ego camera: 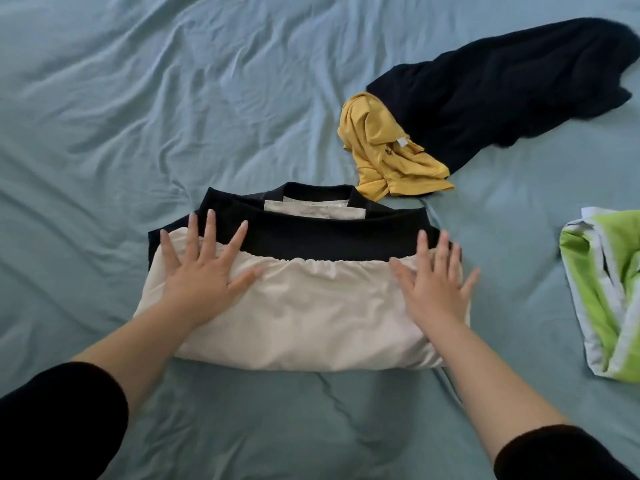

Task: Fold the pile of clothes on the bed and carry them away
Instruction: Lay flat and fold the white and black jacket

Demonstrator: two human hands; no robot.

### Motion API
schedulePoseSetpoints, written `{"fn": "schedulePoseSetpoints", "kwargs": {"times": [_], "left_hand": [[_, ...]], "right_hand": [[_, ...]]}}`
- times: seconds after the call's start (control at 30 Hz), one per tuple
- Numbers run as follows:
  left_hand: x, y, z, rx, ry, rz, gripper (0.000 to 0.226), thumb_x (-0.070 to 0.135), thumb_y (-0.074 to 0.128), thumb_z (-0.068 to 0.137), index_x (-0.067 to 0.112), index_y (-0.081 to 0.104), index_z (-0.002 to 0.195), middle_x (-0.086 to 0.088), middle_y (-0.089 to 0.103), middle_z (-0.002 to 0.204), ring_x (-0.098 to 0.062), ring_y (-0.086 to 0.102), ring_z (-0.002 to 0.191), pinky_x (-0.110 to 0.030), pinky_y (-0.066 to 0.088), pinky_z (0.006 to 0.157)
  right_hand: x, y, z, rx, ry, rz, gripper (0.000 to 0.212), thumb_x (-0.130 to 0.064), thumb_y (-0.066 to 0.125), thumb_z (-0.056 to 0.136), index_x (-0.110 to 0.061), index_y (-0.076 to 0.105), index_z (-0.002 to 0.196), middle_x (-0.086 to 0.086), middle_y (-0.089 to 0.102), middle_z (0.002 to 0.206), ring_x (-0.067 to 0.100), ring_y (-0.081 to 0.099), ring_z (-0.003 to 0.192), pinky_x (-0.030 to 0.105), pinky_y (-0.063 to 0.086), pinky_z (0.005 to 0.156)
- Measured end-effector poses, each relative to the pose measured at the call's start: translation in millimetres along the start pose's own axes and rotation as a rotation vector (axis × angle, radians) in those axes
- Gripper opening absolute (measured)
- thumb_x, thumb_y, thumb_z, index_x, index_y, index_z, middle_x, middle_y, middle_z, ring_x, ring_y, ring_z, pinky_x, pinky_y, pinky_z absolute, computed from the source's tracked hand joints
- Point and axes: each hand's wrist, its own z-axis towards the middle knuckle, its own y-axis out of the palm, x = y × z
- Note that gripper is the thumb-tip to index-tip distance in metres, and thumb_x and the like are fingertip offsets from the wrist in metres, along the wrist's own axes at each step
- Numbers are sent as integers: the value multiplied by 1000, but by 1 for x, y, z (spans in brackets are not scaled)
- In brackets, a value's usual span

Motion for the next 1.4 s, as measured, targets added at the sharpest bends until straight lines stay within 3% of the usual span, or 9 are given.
{"fn": "schedulePoseSetpoints", "kwargs": {"times": [0.2, 0.3, 0.53, 0.73, 0.8, 0.97, 1.13, 1.23, 1.4], "left_hand": [[96, -14, -28, 40, 214, -190, 71, 78, -3, 86, 45, -21, 146, 4, -24, 157, -11, -31, 142, -42, -28, 110], [133, -10, -7, -109, 133, -326, 73, 77, -4, 84, 43, -19, 147, 6, -21, 159, -11, -29, 143, -40, -27, 110], [151, 5, 41, -208, -33, -321, 76, 72, 13, 88, 38, -15, 150, 3, -21, 160, -18, -25, 145, -48, -17, 114], [141, -5, 42, -254, 10, -412, 70, 63, 22, 94, 37, -9, 151, 2, -20, 160, -18, -24, 145, -47, -16, 114], [134, -26, 42, -334, 7, -578, 65, 54, 28, 99, 32, 2, 154, -1, -12, 162, -21, -17, 148, -48, -9, 116], [57, -90, 17, -547, -273, -1679, 52, 51, 37, 99, 16, 55, 133, -6, 49, 145, -20, 44, 134, -41, 32, 114], [-29, -109, -35, -395, -429, -1588, 57, 73, 44, 85, 24, 69, 102, 2, 68, 92, -13, 67, 82, -30, 54, 72], [-40, -106, -48, -349, -465, -1418, 51, 72, 56, 77, 28, 67, 97, 8, 67, 79, -6, 64, 63, -23, 49, 57], [-26, -69, -41, -83, -432, -1154, 44, 10, 63, 85, 13, 54, 128, 1, 62, 94, -13, 60, 80, -12, 43, 61]], "right_hand": [[45, -18, -27, -22, 380, 801, 49, -52, 57, 86, -16, 51, 120, 4, 61, 120, 26, 58, 108, 42, 46, 92], [57, -23, -32, -184, 438, 924, 45, -54, 65, 81, -13, 59, 100, 2, 66, 100, 18, 63, 88, 36, 49, 80], [62, -41, -41, -447, 449, 1324, 36, -30, 73, 82, -14, 63, 113, 1, 74, 102, 20, 70, 94, 34, 55, 75], [2, -83, -75, -551, 213, 1627, 23, -16, 80, 67, -15, 72, 89, 9, 75, 95, 19, 72, 82, 29, 58, 64], [-34, -91, -89, -571, 107, 1632, 14, -14, 76, 75, -18, 73, 87, 6, 75, 93, 17, 72, 80, 26, 57, 63], [-129, -88, -115, -450, 11, 1509, 23, -16, 70, 71, -2, 61, 88, 7, 63, 75, 17, 59, 68, 31, 47, 62], [-227, -66, -137, -320, -130, 1276, 17, -15, 63, 75, -16, 48, 66, -9, 47, 55, 1, 43, 48, 15, 35, 48], [-268, -45, -145, -377, -242, 1096, 10, -17, 58, 84, -19, 52, 76, -4, 62, 72, 11, 59, 70, 28, 49, 67], [-267, -31, -154, -578, -525, 703, 24, -15, 52, 89, -4, 67, 105, 18, 69, 104, 35, 61, 98, 44, 50, 84]]}}
